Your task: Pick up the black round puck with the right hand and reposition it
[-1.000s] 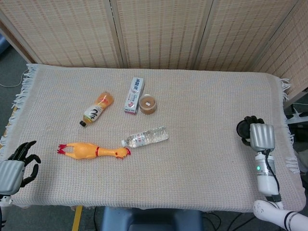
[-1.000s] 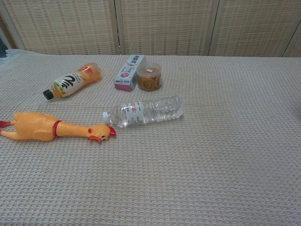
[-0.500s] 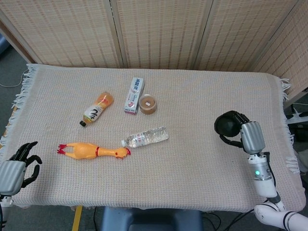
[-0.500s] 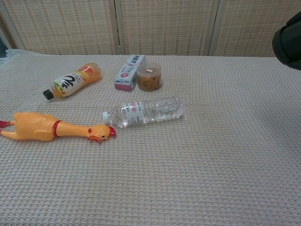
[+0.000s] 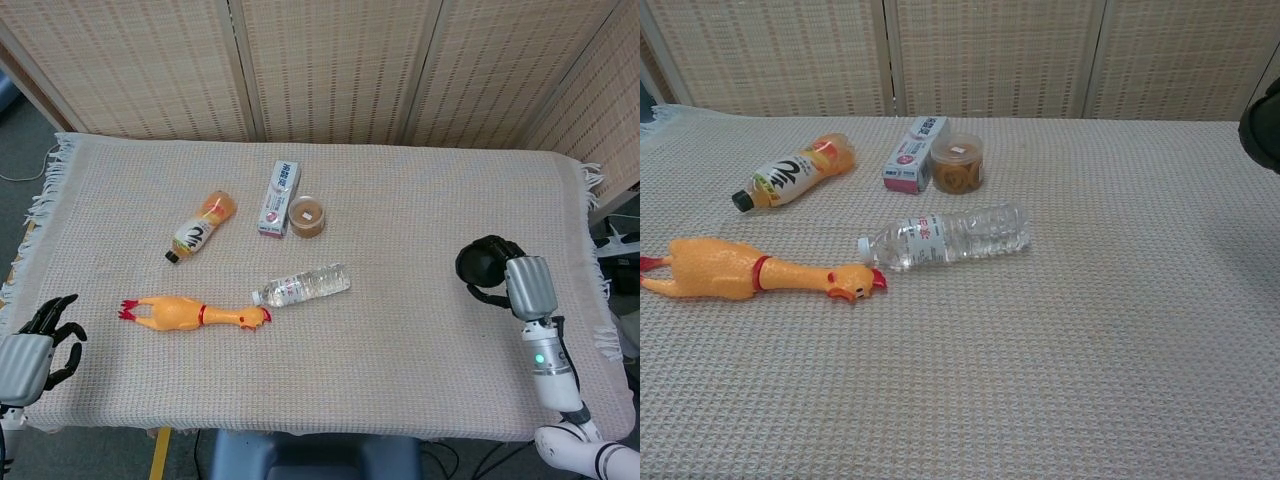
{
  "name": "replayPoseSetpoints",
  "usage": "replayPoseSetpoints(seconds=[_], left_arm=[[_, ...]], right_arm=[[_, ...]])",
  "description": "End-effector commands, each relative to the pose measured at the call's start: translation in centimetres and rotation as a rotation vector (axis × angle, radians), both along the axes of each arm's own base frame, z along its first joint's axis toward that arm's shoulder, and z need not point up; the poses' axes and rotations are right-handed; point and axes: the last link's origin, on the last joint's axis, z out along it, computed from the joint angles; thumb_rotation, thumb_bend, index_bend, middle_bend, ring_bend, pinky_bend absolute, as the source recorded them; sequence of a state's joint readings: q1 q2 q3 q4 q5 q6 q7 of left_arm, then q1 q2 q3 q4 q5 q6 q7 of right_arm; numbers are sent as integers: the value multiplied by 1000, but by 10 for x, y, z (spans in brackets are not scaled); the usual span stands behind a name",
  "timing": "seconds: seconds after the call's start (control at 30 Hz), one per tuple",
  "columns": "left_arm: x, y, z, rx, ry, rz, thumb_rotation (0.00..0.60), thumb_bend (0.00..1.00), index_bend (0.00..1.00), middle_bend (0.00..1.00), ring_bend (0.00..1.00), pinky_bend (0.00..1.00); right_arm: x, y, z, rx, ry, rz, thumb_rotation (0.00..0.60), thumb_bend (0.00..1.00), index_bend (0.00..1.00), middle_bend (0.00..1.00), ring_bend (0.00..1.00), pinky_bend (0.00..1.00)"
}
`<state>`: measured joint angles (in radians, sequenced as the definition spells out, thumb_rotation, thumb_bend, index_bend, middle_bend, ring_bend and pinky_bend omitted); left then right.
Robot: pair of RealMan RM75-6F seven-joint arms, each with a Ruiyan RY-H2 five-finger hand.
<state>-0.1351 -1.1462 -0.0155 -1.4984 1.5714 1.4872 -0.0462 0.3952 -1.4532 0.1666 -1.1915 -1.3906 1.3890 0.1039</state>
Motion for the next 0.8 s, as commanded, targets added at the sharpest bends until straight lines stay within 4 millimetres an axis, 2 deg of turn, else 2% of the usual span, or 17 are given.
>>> replayPoseSetpoints(seconds=[0.03,0.2,0.37,0.47,0.63,0.8], left_arm=[[0,0,0,-1,1,0,600,521,518,122,115,405],[0,0,-1,-6,2,1,600,522,518,125,115,406],[1,0,-1,-10,-1,-2,600,521,520,129,116,406],[1,0,-1,-10,-2,-2,600,521,521,131,116,406],[1,0,-1,-9,-2,0,600,521,522,136,115,406],[1,0,-2,-13,1,3,600,520,523,139,115,407]], right_arm=[[-20,-4,4,-109,304,-234,600,298,839,663,680,934],[-13,-3,0,-110,242,-157,600,298,839,663,682,935],[-2,2,-2,23,-43,-47,600,298,842,663,687,936],[1,3,2,52,-133,-5,600,298,842,663,688,937],[-5,3,5,59,-103,-36,600,299,843,663,689,938],[-15,3,-2,155,-48,-139,600,298,843,663,689,938]])
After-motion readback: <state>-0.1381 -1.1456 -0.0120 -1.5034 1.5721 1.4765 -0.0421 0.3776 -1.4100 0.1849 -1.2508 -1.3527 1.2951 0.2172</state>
